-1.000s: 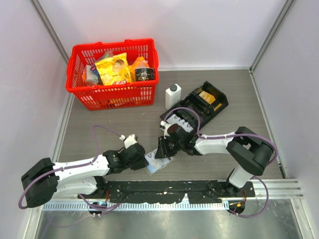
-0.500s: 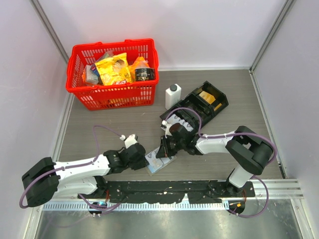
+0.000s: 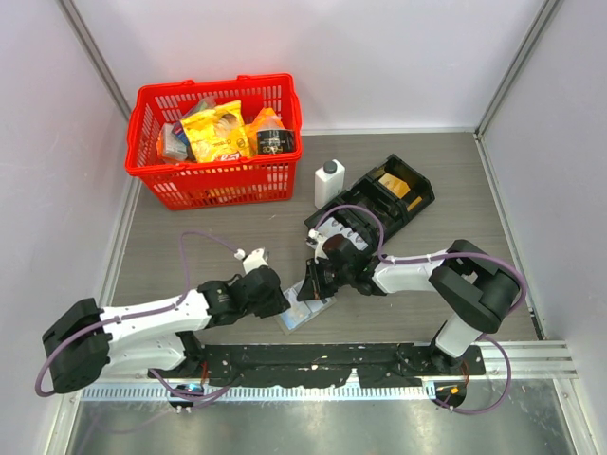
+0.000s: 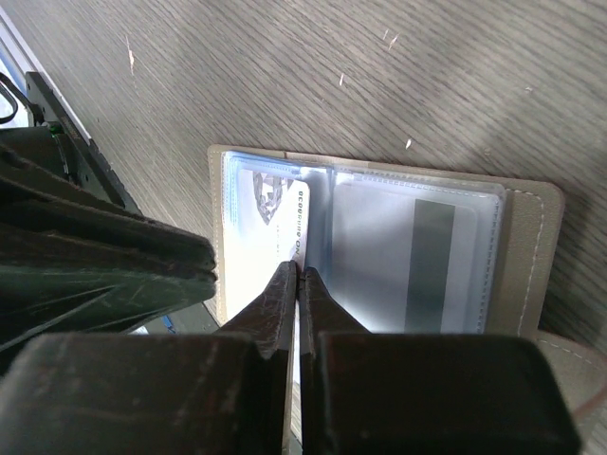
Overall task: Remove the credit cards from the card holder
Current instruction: Remove the credit card from the card holder.
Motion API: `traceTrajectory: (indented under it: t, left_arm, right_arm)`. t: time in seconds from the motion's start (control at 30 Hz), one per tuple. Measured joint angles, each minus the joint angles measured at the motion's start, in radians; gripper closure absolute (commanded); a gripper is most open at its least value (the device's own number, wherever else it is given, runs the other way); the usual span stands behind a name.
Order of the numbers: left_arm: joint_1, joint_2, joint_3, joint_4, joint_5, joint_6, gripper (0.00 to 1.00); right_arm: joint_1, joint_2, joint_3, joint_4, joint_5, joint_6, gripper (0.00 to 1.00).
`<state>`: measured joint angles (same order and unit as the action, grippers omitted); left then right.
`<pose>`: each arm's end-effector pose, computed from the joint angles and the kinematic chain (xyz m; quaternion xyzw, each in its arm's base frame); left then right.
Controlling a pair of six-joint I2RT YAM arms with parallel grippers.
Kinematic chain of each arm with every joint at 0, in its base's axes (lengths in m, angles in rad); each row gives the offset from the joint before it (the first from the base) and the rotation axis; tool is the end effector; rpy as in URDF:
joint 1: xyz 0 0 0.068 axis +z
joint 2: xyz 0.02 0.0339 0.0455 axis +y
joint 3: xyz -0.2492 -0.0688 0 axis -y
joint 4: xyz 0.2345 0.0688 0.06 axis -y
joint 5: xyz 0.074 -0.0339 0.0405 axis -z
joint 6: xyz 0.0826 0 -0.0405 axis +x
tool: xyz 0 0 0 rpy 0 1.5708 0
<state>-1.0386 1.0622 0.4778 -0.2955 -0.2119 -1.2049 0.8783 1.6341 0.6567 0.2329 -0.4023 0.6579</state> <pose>0.1296 -0.1859 0.1326 -0.1134 0.9294 -0.2601 0.2358 0.1839 0.2723 0.0997 -0.1784 0.8831 0.4049 0.1558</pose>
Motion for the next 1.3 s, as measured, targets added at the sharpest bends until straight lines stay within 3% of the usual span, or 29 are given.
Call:
traceTrajectory:
  t: [0.2,0.73,1.3]
  left_arm:
    - [0.000,0.093,0.001,0.001,0.010,0.002,0.80]
    - [0.000,0.157,0.019,0.048,0.015,0.002,0.81]
    - [0.000,0.109,0.010,0.008,0.016,0.002,0.78]
  right_arm:
    - [-0.002,0.000,0.000,0.002,0.000,0.002,0.99]
    - [-0.030,-0.034,-0.021,-0.010,0.009,0.002,0.99]
    - [-0.070,-0.201,-0.040,-0.150,0.109,-0.028,0.99]
